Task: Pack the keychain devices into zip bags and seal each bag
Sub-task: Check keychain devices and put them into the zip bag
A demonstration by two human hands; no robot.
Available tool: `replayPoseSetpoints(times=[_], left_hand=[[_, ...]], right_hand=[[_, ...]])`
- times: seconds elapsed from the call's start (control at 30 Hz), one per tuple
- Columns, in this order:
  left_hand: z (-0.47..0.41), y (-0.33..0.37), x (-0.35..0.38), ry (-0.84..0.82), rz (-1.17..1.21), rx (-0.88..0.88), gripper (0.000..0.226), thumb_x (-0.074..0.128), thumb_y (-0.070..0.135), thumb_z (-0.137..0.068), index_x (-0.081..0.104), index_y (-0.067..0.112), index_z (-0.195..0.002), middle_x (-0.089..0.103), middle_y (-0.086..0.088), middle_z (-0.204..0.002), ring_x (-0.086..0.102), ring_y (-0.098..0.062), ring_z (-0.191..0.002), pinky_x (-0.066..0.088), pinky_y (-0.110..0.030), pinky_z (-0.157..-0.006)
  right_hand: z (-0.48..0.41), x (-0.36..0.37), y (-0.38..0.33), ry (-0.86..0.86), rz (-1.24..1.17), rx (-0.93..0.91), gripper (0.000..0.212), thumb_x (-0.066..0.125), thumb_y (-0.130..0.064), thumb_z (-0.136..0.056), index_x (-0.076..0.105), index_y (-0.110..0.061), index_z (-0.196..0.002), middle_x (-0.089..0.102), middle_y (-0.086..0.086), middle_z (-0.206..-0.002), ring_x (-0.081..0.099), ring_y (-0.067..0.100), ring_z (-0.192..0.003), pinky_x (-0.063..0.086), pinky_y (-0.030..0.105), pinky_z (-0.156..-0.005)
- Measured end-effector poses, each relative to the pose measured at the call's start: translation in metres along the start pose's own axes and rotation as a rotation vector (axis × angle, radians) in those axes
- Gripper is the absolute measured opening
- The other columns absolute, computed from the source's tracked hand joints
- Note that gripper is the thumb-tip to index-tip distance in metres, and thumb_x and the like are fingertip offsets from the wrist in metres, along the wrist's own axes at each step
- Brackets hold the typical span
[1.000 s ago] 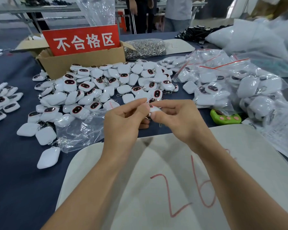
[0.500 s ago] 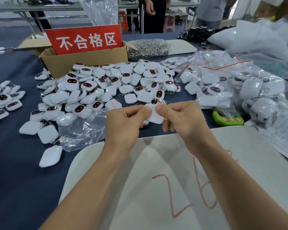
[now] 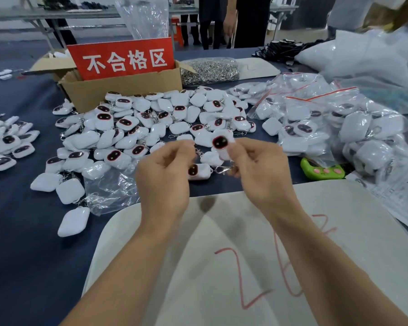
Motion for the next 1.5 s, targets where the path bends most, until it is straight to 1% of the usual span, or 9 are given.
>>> replayPoseSetpoints(times=[0.13,0.27,0.4,0.57,0.7,0.97,1.17,1.37,1.5], left_hand=[[-0.012,0.015,-0.005,-0.120,-0.841,0.286,0.059,0.072,0.027,-0.068,0.070,0.037,-0.125,0.045,0.015,-0.151,0.029,-0.005,-0.147,0.022,-0.023,-0.119],[-0.017,-0.009,-0.004,-0.421,-1.240,0.177,0.102,0.055,0.037,-0.064,0.024,0.033,-0.161,0.028,0.007,-0.166,0.012,-0.015,-0.156,0.008,-0.040,-0.128],[-0.024,-0.011,-0.012,-0.346,-1.108,0.128,0.100,0.065,0.021,-0.073,0.020,0.032,-0.162,0.046,0.002,-0.153,0.037,-0.023,-0.144,0.023,-0.041,-0.123],[-0.037,-0.016,-0.027,-0.306,-1.180,0.145,0.116,0.066,0.043,-0.065,0.004,0.032,-0.163,0.023,0.001,-0.169,0.019,-0.020,-0.156,0.019,-0.044,-0.126],[-0.036,-0.016,-0.035,-0.247,-1.237,0.108,0.111,0.059,0.063,-0.064,0.013,0.033,-0.161,0.062,0.006,-0.137,0.058,-0.028,-0.123,0.037,-0.044,-0.107],[-0.014,0.003,0.005,-0.359,-0.829,0.309,0.126,0.094,0.021,-0.060,0.019,0.048,-0.158,0.058,0.025,-0.127,0.053,-0.012,-0.115,0.046,-0.041,-0.100],[0.015,0.016,0.032,-0.420,-0.778,0.586,0.116,0.087,0.005,-0.055,0.037,0.024,-0.157,0.066,0.014,-0.108,0.048,-0.005,-0.099,0.031,-0.016,-0.099],[-0.001,0.018,0.003,-0.137,-0.611,0.417,0.103,0.081,-0.002,-0.075,0.035,0.049,-0.152,0.065,0.026,-0.100,0.062,0.002,-0.089,0.051,-0.015,-0.080],[-0.024,0.016,-0.024,0.074,-0.226,0.262,0.085,0.083,0.009,-0.081,0.043,0.034,-0.151,0.072,0.027,-0.096,0.067,0.004,-0.096,0.056,-0.024,-0.092]], right_hand=[[-0.003,-0.013,0.020,0.073,-0.344,0.317,0.039,0.057,-0.023,-0.103,0.075,-0.012,-0.071,0.077,0.005,-0.071,0.052,0.010,-0.049,0.045,0.021,-0.048],[-0.002,-0.010,0.026,0.044,-0.386,0.420,0.032,0.067,-0.030,-0.100,0.074,-0.012,-0.074,0.077,0.008,-0.070,0.047,0.011,-0.046,0.041,0.020,-0.046],[0.000,-0.006,0.023,-0.009,-0.266,0.422,0.043,0.077,-0.042,-0.089,0.065,-0.020,-0.054,0.070,0.003,-0.061,0.037,0.014,-0.047,0.035,0.022,-0.048],[0.000,-0.004,0.019,-0.019,-0.274,0.406,0.047,0.078,-0.038,-0.089,0.060,-0.021,-0.049,0.064,0.003,-0.057,0.029,0.013,-0.045,0.028,0.025,-0.050],[-0.001,-0.001,0.019,-0.042,-0.267,0.399,0.040,0.078,-0.034,-0.090,0.069,-0.022,-0.053,0.070,0.004,-0.060,0.038,0.013,-0.049,0.034,0.022,-0.051],[0.002,0.014,0.010,-0.167,-0.153,0.317,0.032,0.078,-0.034,-0.083,0.071,-0.009,-0.065,0.065,0.003,-0.056,0.041,0.011,-0.050,0.037,0.031,-0.059],[0.012,0.040,-0.001,-0.252,-0.267,0.246,0.037,0.063,-0.012,-0.098,0.057,0.010,-0.069,0.048,0.011,-0.065,0.042,0.018,-0.063,0.043,0.033,-0.064],[0.006,0.029,-0.012,-0.191,-0.529,0.251,0.025,0.061,-0.002,-0.092,0.082,-0.015,-0.085,0.079,0.006,-0.084,0.057,0.013,-0.067,0.045,0.019,-0.059],[-0.002,0.012,0.005,-0.008,-0.123,0.223,0.030,0.061,-0.004,-0.091,0.081,-0.025,-0.097,0.079,-0.011,-0.088,0.067,0.001,-0.074,0.045,0.010,-0.069]])
Point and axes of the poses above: each hand's wrist, its own z-axis away from the middle knuckle, its own x-axis out of the palm, y = z × x, the point moved 7 cm from there along -z, towards the middle knuckle
